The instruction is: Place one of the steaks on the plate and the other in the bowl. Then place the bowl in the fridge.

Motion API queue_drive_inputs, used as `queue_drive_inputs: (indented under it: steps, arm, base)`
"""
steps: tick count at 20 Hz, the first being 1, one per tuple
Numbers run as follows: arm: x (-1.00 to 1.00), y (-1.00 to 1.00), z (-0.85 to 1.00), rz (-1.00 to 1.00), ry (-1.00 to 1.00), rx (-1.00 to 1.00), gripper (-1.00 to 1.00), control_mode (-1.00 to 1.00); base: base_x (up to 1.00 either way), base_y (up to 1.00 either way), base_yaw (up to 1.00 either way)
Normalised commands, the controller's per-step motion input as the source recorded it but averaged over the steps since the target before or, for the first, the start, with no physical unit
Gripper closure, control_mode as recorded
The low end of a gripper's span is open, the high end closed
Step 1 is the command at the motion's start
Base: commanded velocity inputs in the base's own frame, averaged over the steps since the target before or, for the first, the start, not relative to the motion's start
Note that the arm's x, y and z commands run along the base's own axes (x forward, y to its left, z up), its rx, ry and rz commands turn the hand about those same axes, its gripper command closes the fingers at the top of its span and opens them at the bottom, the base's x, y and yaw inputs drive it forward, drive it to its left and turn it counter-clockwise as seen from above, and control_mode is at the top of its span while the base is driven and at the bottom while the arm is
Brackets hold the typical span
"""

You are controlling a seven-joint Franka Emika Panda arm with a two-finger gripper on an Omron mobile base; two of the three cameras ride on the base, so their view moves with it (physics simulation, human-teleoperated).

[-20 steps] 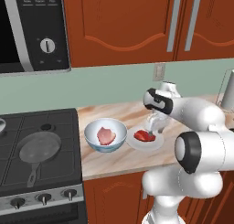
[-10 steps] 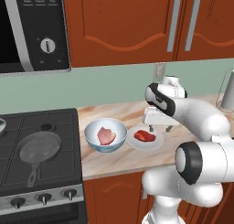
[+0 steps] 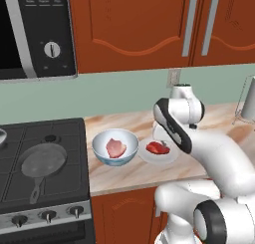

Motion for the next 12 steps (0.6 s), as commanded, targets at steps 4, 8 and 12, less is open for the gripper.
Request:
queue_drive_inputs:
  steps: [4, 8, 12]
  arm:
    - [-0.46, 0.15, -0.10, 0.01, -0.02, 0.00, -1.00, -1.00]
    - [-0.07, 0.00, 0.00, 0.02, 0.00, 0.00, -1.00, -1.00]
    - [-0.03, 0.02, 0.00, 0.01, 0.00, 0.00, -1.00, -1.00]
  base:
    - [0.00, 0.00, 0.00]
    - [0.00, 0.00, 0.00]
    - [0.00, 0.00, 0.00]
